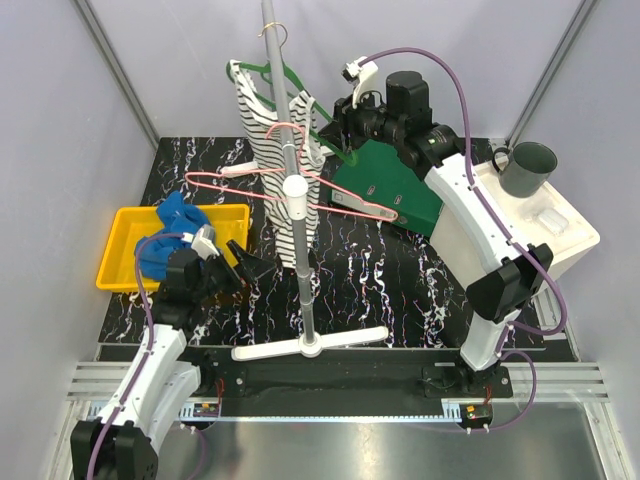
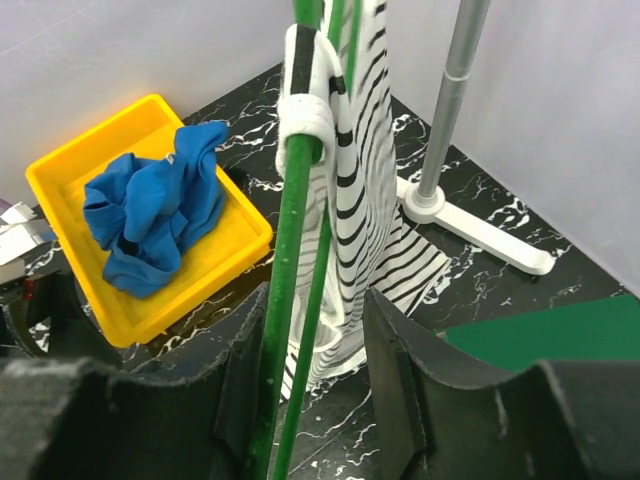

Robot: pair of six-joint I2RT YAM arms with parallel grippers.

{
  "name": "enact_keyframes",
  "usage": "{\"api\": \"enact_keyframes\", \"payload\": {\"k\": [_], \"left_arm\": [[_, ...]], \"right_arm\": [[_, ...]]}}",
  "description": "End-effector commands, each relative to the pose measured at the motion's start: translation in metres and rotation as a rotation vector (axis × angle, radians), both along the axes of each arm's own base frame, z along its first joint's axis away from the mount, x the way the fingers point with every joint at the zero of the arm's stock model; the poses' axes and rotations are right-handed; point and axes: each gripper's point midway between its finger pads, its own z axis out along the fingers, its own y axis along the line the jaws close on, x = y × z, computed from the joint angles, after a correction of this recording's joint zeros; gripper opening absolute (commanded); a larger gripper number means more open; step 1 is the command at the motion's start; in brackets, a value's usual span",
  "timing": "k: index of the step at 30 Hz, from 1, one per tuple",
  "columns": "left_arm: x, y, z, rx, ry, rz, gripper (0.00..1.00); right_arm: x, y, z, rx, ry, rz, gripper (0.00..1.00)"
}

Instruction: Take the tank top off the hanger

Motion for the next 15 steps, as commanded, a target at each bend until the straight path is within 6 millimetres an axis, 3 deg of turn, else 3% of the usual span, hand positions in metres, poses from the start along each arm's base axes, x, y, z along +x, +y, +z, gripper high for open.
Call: {"api": "enact_keyframes", "payload": {"k": [1,15], "left_arm": [[0.007,-0.002,0.022,0.007,-0.074,-0.016,0.96],[0.002,0.000,0.024,0.008,-0.073,-0.006,0.96]], "right_arm": [[0.002,-0.012,0.038,0.009,-0.128,-0.039,0.00],[-0.040,-0.023,0.098,0.142,-0.253,0.005,0.00]]}}
